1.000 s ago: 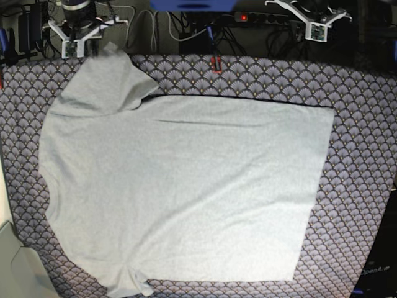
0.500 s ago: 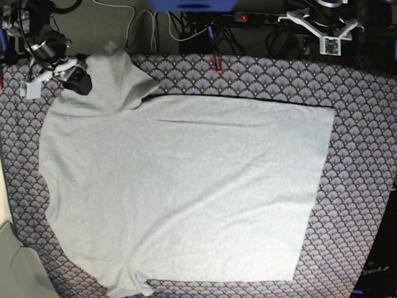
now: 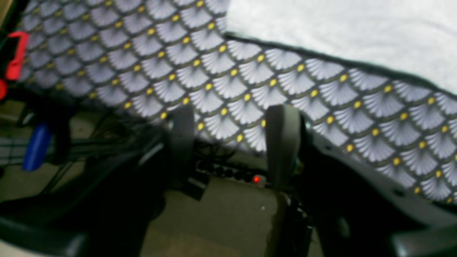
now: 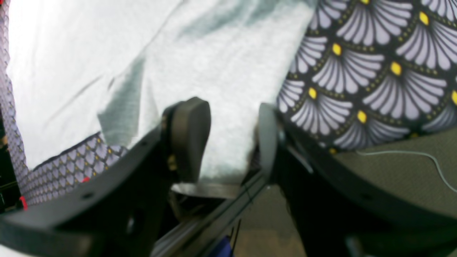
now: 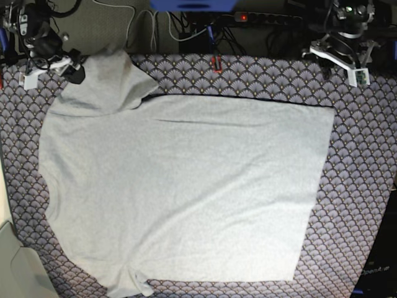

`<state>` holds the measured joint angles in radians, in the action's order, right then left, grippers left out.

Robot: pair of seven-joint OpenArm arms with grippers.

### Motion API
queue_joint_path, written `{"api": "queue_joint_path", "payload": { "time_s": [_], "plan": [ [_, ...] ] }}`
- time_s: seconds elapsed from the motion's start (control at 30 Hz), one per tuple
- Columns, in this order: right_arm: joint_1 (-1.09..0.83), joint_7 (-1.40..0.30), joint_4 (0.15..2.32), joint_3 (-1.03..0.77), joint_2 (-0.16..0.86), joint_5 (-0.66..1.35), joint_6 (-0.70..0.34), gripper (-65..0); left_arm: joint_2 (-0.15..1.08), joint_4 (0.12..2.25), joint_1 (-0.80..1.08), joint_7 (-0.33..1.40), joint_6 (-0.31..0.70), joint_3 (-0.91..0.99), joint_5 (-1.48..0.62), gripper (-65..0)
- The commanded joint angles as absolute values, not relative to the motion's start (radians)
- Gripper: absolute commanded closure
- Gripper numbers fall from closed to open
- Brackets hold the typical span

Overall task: Fold the T-shirt properly
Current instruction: 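Move both grippers down to the shirt's shoulder corners, then grasp the shirt's shoulder edge with both grippers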

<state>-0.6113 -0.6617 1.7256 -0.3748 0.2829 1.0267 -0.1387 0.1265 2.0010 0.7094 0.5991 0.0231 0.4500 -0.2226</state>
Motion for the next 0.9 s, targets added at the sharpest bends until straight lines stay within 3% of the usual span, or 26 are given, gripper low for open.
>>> {"api": "queue_joint_path", "payload": {
  "time_s": [0.0,0.63,0.73,0.87],
  "plan": [
    [-0.619,-0.651,1.721,-0.384,0.295,1.046,-0.150,-26.7,0.133,2.015,0.713,0.587,0.015,0.461,-0.222,-31.9],
    [-0.624,-0.657,1.678,-0.277,0.274,1.046,-0.176,-26.3,0.133,2.006,0.642,0.591,0.013,0.463,-0.219,-31.8],
    [-0.622,-0.659,1.678,-0.271,0.274,1.046,-0.176,-21.5,0.133,1.979,0.613,0.591,0.013,0.463,-0.217,-31.8],
    [-0.621,-0.659,1.676,-0.269,0.274,1.046,-0.176,-7.3,0.133,1.913,0.570,0.591,0.013,0.463,-0.225,-31.8]
  ]
}}
